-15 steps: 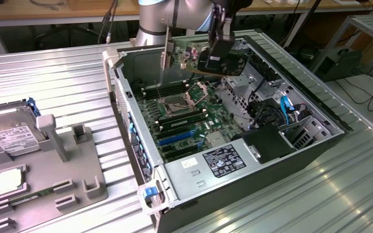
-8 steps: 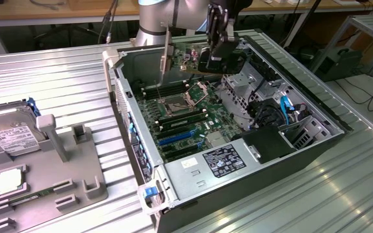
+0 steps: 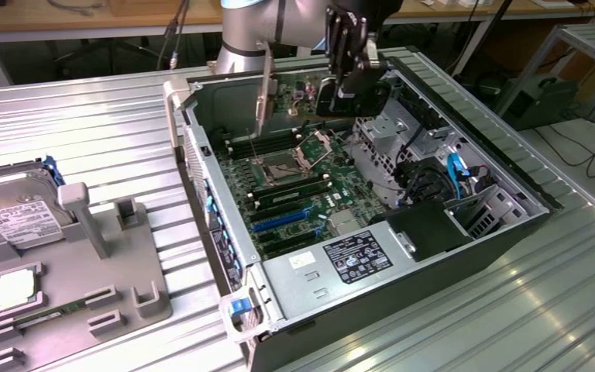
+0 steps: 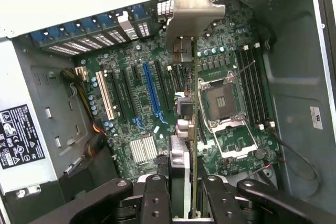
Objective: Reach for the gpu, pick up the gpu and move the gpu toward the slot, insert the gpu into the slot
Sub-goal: 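Insert the gpu into the slot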
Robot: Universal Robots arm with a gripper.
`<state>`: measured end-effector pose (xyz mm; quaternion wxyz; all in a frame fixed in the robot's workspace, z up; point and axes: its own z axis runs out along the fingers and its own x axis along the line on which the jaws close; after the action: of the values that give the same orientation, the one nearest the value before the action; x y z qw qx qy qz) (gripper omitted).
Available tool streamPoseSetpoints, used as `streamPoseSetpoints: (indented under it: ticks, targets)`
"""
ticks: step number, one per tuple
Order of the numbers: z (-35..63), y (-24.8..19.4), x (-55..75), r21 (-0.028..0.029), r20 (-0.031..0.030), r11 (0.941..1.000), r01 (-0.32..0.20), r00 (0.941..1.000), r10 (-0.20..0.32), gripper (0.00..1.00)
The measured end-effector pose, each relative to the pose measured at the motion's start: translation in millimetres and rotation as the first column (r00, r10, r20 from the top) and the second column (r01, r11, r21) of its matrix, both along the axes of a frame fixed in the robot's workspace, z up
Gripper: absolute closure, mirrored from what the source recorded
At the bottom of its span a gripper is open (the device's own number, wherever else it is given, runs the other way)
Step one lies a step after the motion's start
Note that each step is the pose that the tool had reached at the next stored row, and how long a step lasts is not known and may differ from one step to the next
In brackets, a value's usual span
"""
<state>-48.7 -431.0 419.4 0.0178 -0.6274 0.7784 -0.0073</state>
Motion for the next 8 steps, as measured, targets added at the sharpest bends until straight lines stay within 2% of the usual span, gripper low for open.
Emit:
streamPoseSetpoints:
  ticks: [4,8]
  targets:
    - [-1.6,0.0,0.0,-0.0001,0.0000,0.9978,-0.067,0.9978,0.067,0.72]
    - [-3.7,0.0,0.0,-0.0001,0.0006,0.9962,-0.088,0.9962,0.088,0.72]
